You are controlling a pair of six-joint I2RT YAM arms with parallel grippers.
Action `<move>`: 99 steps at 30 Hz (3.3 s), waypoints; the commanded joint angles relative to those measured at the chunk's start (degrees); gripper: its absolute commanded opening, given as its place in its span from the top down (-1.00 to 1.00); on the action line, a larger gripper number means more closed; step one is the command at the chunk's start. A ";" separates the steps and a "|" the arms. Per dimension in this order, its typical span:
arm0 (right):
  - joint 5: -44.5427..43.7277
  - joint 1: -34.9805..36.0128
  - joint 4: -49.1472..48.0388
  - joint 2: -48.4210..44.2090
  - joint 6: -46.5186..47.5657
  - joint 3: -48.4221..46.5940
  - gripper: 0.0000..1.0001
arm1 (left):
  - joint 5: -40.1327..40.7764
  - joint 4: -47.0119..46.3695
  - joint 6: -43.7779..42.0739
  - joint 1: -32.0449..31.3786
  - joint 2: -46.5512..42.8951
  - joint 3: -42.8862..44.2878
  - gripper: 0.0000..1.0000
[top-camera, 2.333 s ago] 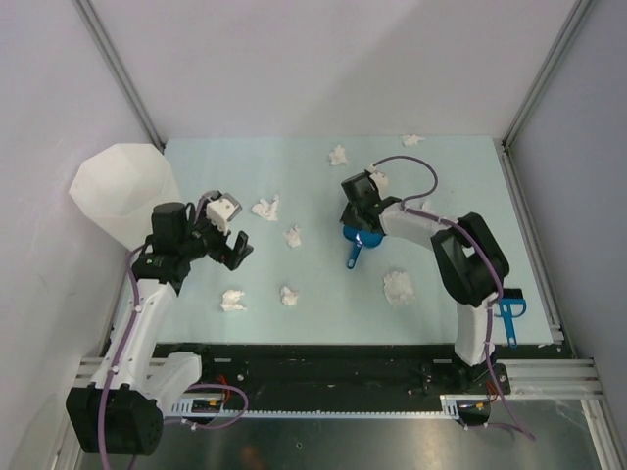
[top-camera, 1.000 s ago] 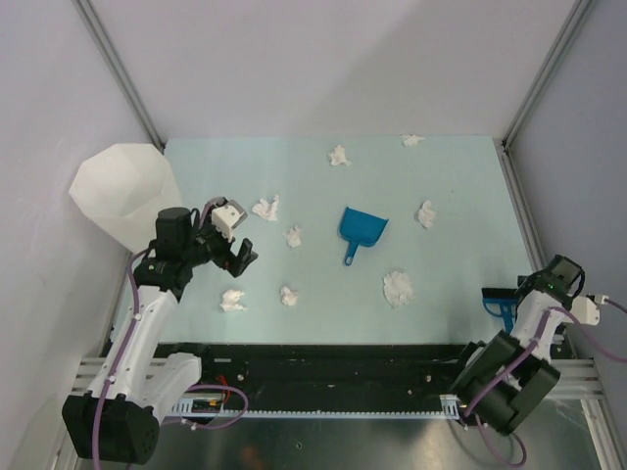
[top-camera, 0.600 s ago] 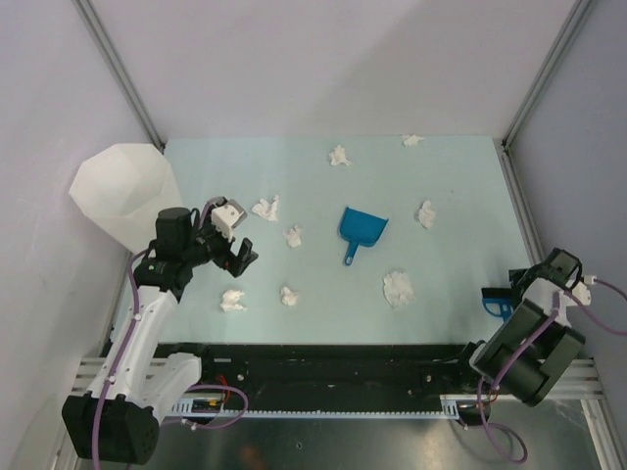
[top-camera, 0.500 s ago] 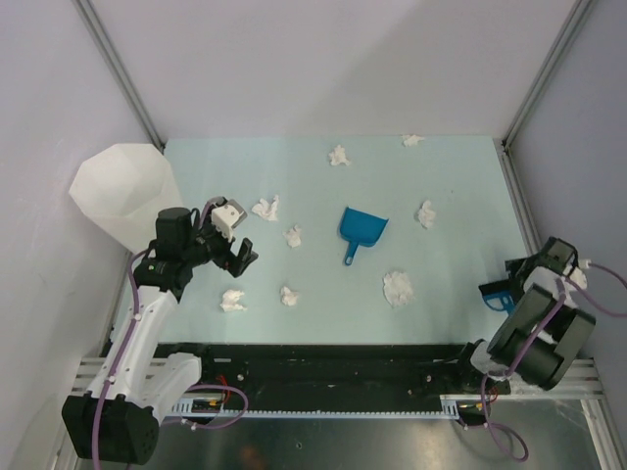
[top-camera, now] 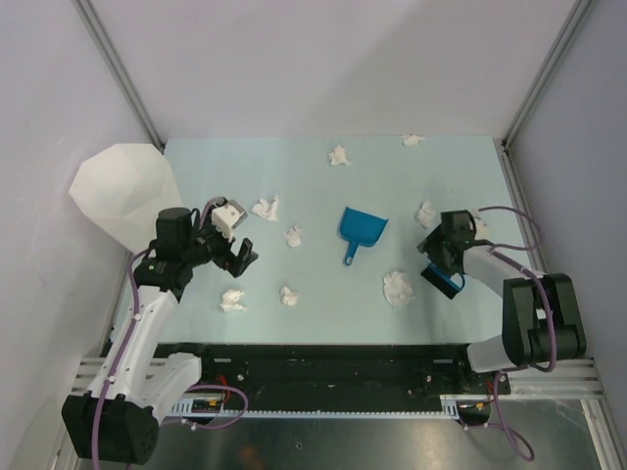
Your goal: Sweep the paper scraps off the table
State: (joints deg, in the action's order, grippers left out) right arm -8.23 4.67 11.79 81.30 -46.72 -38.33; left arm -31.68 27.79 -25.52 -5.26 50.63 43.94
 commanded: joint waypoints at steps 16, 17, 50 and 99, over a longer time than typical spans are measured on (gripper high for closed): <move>-3.01 17.67 21.77 -9.39 14.99 -22.85 -0.99 | 7.33 0.16 -1.46 -19.33 17.90 16.76 -0.85; -3.11 15.92 24.83 -11.75 15.16 -22.76 -0.99 | 8.29 0.16 -0.94 -23.53 22.01 18.79 -0.81; -2.86 -13.98 27.15 -14.51 18.07 -17.31 -0.86 | 29.04 2.44 29.82 -52.75 101.50 99.32 -0.82; 42.64 -24.00 8.18 -18.55 12.89 -4.84 -0.99 | 7.43 3.41 9.08 -49.94 72.59 69.97 0.99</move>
State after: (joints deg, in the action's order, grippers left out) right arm 23.05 -18.63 29.28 61.60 -29.10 -46.06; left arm -20.58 31.22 -13.76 -54.87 127.26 115.77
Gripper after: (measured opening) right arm 0.995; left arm 0.049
